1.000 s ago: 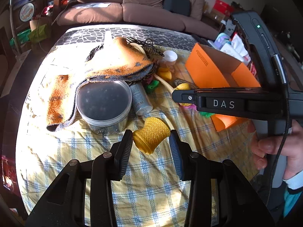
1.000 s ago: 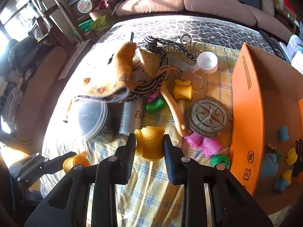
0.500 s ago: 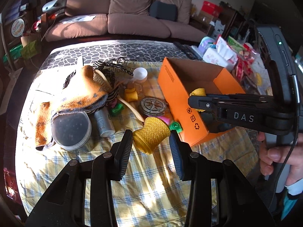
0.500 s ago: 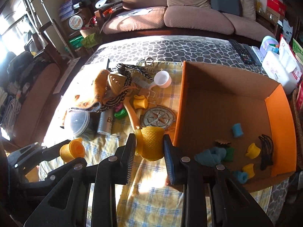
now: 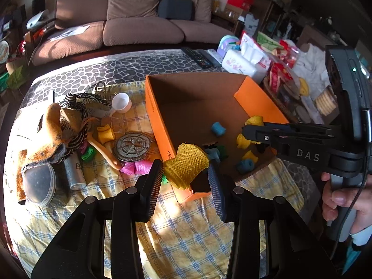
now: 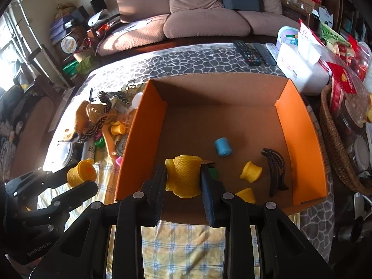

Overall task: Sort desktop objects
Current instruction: 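Carry both yellow rollers over the orange box and open both tools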

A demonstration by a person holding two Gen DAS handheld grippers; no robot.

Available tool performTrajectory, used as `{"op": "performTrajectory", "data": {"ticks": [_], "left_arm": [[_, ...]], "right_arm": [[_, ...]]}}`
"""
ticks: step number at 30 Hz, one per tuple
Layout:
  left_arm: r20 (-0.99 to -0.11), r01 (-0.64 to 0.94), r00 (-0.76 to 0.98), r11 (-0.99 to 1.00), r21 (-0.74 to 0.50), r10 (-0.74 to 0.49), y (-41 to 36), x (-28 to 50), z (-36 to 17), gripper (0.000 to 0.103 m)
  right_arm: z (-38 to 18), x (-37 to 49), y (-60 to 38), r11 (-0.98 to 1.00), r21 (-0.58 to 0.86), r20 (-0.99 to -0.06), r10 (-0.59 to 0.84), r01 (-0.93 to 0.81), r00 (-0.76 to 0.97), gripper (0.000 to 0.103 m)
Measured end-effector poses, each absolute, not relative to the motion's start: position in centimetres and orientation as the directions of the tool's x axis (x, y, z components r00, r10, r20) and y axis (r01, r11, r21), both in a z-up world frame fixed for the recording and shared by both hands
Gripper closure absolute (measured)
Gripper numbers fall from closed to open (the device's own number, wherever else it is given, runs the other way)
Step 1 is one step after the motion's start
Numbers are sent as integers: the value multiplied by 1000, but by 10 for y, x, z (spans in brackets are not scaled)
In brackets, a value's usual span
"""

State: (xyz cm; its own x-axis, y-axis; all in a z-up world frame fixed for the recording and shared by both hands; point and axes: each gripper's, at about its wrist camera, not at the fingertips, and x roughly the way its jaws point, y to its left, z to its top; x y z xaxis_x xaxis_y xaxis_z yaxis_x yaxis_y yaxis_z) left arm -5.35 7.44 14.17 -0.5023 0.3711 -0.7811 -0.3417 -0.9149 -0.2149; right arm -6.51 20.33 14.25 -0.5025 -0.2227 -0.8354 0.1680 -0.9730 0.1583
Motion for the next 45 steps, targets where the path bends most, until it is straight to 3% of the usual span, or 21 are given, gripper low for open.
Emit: {"op": "performTrajectory", "data": {"ticks": [24, 45], "left_arm": [[-838, -383, -425, -906, -177, 343, 149, -76, 89, 66], [-857, -397, -401, -905, -157, 324, 164, -81, 78, 65]], "right_arm": [[74, -85, 273, -980, 186, -876, -199, 74, -440, 73], [82, -85, 283, -975, 214, -855, -213, 53, -473, 67]]}}
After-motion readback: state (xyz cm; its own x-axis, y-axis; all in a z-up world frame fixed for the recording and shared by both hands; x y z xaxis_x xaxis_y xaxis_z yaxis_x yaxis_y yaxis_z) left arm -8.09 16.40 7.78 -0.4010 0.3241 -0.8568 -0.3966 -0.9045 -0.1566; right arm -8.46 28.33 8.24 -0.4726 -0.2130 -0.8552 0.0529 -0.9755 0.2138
